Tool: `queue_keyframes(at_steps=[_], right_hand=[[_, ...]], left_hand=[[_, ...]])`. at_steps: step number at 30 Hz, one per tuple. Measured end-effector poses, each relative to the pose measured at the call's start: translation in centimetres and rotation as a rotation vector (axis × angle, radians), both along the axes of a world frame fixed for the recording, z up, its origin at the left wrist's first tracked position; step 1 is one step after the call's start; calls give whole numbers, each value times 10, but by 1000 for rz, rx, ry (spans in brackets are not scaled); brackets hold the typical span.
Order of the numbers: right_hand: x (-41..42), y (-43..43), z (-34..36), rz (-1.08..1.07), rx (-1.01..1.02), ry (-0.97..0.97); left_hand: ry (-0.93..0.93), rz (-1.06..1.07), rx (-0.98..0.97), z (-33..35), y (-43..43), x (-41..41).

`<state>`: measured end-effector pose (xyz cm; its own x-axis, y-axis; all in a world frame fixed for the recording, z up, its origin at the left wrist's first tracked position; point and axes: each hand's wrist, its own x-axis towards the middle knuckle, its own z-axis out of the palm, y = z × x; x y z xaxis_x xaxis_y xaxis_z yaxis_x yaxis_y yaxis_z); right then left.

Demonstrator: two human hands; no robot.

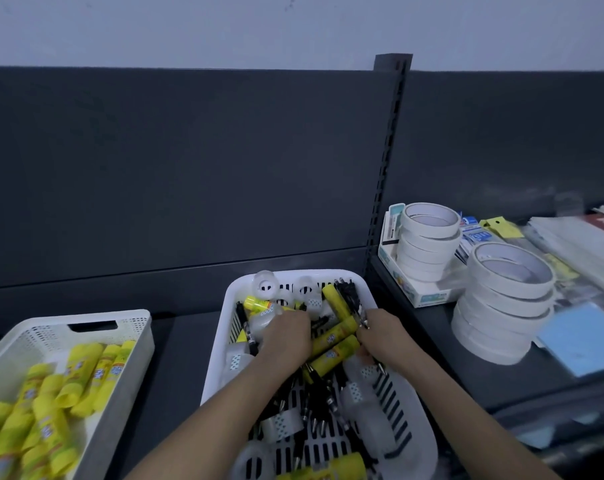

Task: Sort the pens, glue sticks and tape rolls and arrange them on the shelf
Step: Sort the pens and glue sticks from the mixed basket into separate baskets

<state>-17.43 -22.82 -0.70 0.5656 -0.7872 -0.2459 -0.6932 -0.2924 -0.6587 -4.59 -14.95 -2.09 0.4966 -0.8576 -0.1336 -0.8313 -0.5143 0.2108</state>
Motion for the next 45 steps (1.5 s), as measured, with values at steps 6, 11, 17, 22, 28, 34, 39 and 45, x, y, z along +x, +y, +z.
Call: queue_keyframes(at_steps=[6,11,17,22,28,34,39,45], right_hand=[[-4,5,2,-18,102,-117],[-6,19,15,-39,460,-386],[4,43,24,-17,631,-535],[27,70,35,96,711,-598],[78,128,49,267,801,-614],[160,216,55,403,860,-584],[255,315,49,462,901,-568],[358,410,30,395,918,-477]], left_hand=[[437,94,-24,10,6,18],[956,257,-327,17,27,34],[1145,300,-626,44,55,31],[1195,382,-878,74,96,40],[1236,501,-1123,98,186,81],[1130,632,-1300,94,307,152],[970,729,-1341,93,419,236],[759,799,-802,69,484,317]])
